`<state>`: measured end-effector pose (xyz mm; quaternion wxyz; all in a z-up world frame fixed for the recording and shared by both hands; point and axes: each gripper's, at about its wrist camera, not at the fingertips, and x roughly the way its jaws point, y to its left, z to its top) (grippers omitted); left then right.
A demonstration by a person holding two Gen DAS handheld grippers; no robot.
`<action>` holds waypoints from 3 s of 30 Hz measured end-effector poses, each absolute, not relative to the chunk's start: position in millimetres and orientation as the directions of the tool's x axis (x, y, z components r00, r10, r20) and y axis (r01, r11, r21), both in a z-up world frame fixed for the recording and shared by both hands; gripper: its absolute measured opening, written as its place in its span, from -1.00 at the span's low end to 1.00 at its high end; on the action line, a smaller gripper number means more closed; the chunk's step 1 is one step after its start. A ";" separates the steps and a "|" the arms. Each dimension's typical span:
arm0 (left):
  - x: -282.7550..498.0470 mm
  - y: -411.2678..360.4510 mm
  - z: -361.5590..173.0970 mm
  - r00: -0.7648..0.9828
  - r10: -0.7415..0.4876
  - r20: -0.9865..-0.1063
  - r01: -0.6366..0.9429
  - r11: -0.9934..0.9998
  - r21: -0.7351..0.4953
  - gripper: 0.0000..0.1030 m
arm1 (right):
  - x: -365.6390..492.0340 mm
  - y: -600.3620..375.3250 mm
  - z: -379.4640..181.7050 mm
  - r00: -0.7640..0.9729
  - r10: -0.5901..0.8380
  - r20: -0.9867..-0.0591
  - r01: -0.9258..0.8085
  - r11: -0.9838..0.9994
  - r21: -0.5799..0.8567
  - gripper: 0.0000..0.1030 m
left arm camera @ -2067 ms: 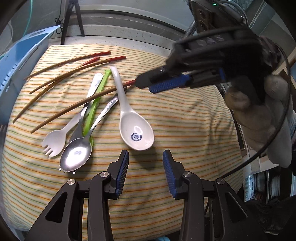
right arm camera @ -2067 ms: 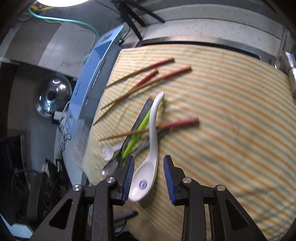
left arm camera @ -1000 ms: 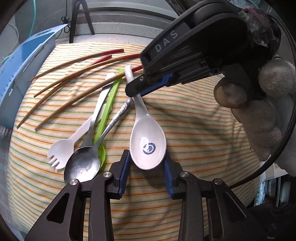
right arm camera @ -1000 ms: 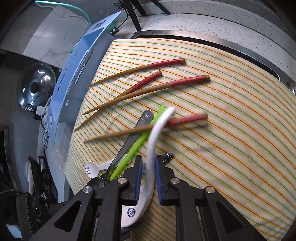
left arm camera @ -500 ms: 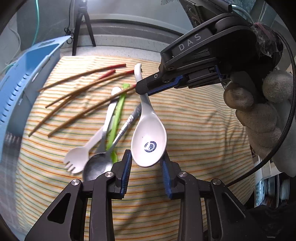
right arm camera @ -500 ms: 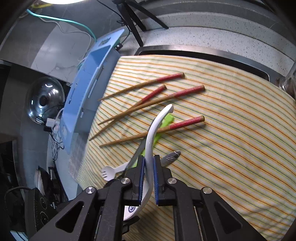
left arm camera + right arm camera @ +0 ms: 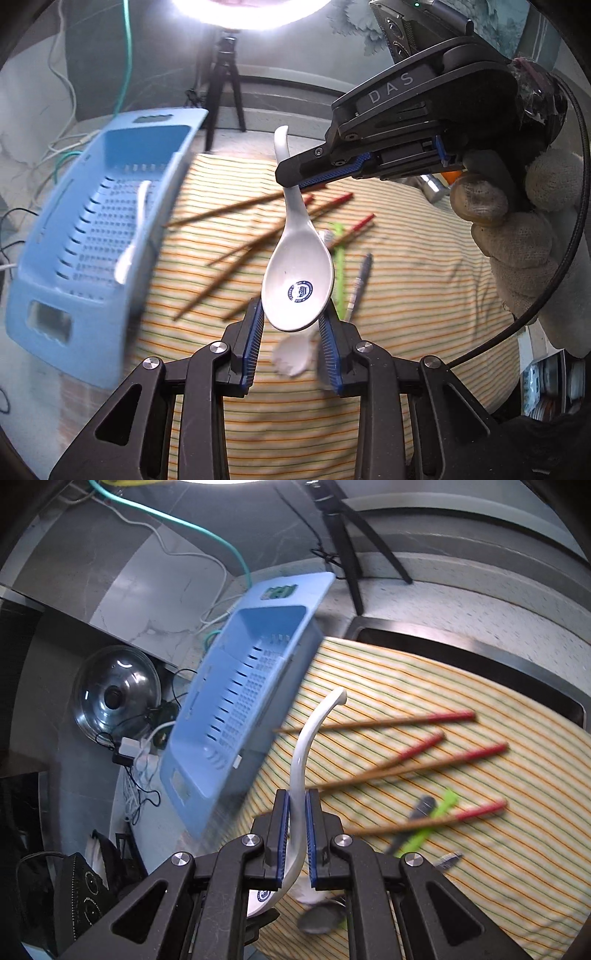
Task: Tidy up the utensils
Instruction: 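Carry the second white spoon into the blue basket and open the right tool, then move the open right tool back over the remaining utensils, then close the right tool on the metal spoon's handle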
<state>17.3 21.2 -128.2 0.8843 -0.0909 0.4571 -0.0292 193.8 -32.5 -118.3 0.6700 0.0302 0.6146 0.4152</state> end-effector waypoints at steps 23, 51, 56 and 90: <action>36.5 176.6 -146.2 0.543 -0.061 -0.838 -0.128 0.980 -0.154 -0.44 | 199.7 148.7 -143.2 -0.136 0.587 -0.798 -0.540 0.632 0.556 -0.84; 25.8 158.7 -124.9 0.577 -0.093 -0.812 -0.086 0.981 -0.173 -0.33 | 205.2 49.0 -94.8 0.017 0.611 -0.791 -0.515 0.684 0.518 -0.20; 27.3 135.4 -125.9 0.570 -0.124 -0.813 -0.038 0.984 -0.176 -0.33 | 206.9 -7.4 -90.1 0.060 0.617 -0.785 -0.462 0.714 0.526 -0.20; 21.0 -17.4 -175.5 0.387 -0.302 -0.871 0.290 0.937 -0.196 -0.17 | 156.9 -135.2 -215.6 -0.098 0.664 -0.741 -0.053 0.740 0.670 -0.37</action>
